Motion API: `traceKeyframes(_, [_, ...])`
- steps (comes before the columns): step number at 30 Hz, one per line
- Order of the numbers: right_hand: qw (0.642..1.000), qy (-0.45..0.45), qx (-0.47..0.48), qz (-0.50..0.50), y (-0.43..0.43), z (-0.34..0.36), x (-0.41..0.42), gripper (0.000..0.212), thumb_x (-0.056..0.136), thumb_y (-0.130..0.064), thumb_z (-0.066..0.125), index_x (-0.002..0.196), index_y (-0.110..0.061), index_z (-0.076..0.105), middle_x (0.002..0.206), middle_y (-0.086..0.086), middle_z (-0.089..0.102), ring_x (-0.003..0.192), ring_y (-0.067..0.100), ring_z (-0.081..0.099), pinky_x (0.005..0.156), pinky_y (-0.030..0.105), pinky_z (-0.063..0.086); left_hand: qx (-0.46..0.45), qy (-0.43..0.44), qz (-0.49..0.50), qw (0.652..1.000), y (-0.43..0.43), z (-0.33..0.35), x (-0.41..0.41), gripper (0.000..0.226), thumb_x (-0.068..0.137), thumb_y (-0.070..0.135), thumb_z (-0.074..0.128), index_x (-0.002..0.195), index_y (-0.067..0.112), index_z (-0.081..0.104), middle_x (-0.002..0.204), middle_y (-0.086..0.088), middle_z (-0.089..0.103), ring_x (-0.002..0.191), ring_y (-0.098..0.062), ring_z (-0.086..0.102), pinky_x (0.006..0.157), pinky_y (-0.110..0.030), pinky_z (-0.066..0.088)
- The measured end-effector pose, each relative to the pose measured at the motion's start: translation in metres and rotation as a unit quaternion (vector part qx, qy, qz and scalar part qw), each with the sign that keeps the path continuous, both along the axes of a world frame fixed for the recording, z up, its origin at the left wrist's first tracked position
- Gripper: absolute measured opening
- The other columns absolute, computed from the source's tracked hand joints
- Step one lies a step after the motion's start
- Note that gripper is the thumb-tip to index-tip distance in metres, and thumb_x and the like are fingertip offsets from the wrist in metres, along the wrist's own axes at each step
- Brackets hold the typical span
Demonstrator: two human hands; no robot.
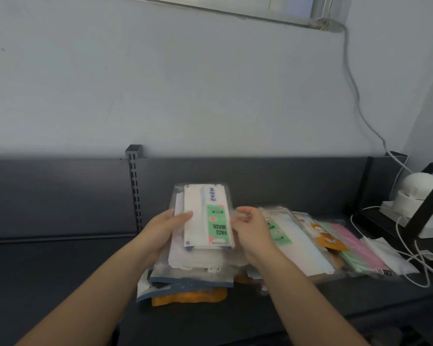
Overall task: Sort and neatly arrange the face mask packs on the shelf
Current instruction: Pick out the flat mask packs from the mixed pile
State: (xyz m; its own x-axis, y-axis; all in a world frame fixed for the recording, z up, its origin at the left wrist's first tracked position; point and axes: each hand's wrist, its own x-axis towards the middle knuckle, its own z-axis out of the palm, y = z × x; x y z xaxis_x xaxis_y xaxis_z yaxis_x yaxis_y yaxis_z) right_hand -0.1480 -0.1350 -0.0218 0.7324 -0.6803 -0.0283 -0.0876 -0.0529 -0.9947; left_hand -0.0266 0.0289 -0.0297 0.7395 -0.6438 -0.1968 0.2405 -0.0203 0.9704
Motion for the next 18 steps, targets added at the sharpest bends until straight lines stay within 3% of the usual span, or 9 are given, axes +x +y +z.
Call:
traceKeyframes(3, [0.994,0.046,-0.071,0.074,0.003,0.001,0.001,0.028,0.096,-0.019,0.062,0.122,-0.025,0.053,0.106,-0.012,0.061,0.086,0.001,0.063,0.056,0.015,0.052,-0.002,0.0,0.009,1.0,0.01,-0.003,0.005,0.032,0.091,0.009,0.066,0.122,0.008,0.06,0.105,-0.016,0.076,0.093,-0.035,0.075,0.077,-0.047,0.059])
traceKeyframes(5, [0.984,0.07,-0.158,0.042,-0.01,0.005,-0.002,0.031,0.094,-0.024,0.065,0.123,-0.027,0.054,0.11,-0.012,0.06,0.095,0.007,0.061,0.07,0.022,0.051,-0.015,0.016,0.026,0.999,0.018,-0.004,0.007,0.029,0.091,0.006,0.064,0.119,0.007,0.06,0.103,-0.017,0.076,0.089,-0.034,0.075,0.068,-0.043,0.061])
traceKeyframes(7, [0.976,0.08,-0.202,-0.011,-0.024,0.009,-0.007,0.027,0.094,-0.026,0.064,0.12,-0.027,0.058,0.115,-0.009,0.061,0.104,0.012,0.059,0.07,0.024,0.048,-0.035,0.033,0.041,0.998,0.025,-0.006,0.01,0.028,0.091,0.005,0.064,0.118,0.006,0.059,0.103,-0.018,0.076,0.087,-0.034,0.076,0.061,-0.04,0.061])
traceKeyframes(9, [0.977,0.076,-0.2,0.0,-0.027,0.013,-0.01,0.022,0.093,-0.033,0.064,0.114,-0.028,0.06,0.112,-0.009,0.063,0.104,0.013,0.061,0.073,0.027,0.053,-0.053,0.037,0.045,0.997,0.029,-0.008,0.011,0.029,0.09,0.003,0.063,0.119,0.007,0.059,0.104,-0.018,0.076,0.087,-0.034,0.076,0.059,-0.039,0.061])
traceKeyframes(11, [0.972,0.09,-0.199,0.082,-0.014,0.016,-0.011,0.026,0.092,-0.043,0.064,0.114,-0.03,0.058,0.107,-0.013,0.065,0.099,0.009,0.063,0.077,0.028,0.055,-0.072,0.034,0.032,0.996,0.029,-0.007,0.009,0.033,0.089,0.0,0.064,0.12,0.01,0.059,0.107,-0.017,0.075,0.089,-0.034,0.075,0.059,-0.04,0.062])
traceKeyframes(14, [0.964,0.104,-0.165,0.182,0.011,0.014,-0.006,0.033,0.09,-0.041,0.068,0.117,-0.031,0.052,0.101,-0.015,0.067,0.086,0.001,0.068,0.063,0.019,0.055,-0.098,0.032,0.014,0.995,0.025,-0.005,0.003,0.04,0.085,0.006,0.068,0.123,0.011,0.058,0.112,-0.018,0.074,0.096,-0.036,0.073,0.065,-0.043,0.062])
traceKeyframes(18, [0.991,0.033,-0.073,0.107,0.004,0.01,0.0,0.021,0.093,-0.021,0.068,0.112,-0.02,0.06,0.101,-0.002,0.074,0.079,0.007,0.074,0.065,0.027,0.061,-0.115,0.03,0.05,0.992,0.024,-0.002,0.001,0.029,0.099,0.027,0.054,0.122,0.011,0.061,0.114,-0.013,0.074,0.102,-0.031,0.072,0.079,-0.045,0.061])
